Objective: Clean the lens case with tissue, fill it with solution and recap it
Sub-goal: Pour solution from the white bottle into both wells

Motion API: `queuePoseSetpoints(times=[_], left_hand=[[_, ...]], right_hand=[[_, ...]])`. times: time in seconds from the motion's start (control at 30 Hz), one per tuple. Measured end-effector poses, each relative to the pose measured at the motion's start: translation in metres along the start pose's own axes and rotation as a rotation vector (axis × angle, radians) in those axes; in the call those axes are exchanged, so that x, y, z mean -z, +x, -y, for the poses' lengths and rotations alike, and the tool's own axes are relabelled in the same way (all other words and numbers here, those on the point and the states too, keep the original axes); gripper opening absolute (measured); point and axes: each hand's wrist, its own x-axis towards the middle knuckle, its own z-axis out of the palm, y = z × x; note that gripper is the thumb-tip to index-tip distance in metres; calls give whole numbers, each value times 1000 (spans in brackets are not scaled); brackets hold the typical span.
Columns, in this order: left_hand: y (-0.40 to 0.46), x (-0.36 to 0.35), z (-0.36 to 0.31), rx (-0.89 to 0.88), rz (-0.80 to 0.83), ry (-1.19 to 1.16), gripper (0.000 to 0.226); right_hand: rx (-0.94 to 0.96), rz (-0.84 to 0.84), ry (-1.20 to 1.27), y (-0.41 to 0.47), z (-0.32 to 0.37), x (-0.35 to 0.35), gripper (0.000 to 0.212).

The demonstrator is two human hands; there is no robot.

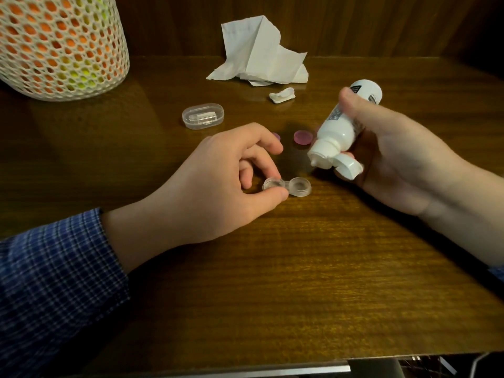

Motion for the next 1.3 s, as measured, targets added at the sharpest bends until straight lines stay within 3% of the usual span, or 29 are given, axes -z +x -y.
queuePoseSetpoints(times=[0.17,0.4,0.7,1.3], left_hand=[[0,0,0,14,1,-6,52],[0,0,-1,21,8,-9,54],[0,-1,0,23,4,-8,53],[0,0,0,17,8,-11,52]], right_hand=[[-30,20,-8,-2,2,-2,45],[78,100,-165,-6,-2,-5,44],[103,82,-177,-6,-3,-6,33],[103,102,-211,-7,-3,-4,32]])
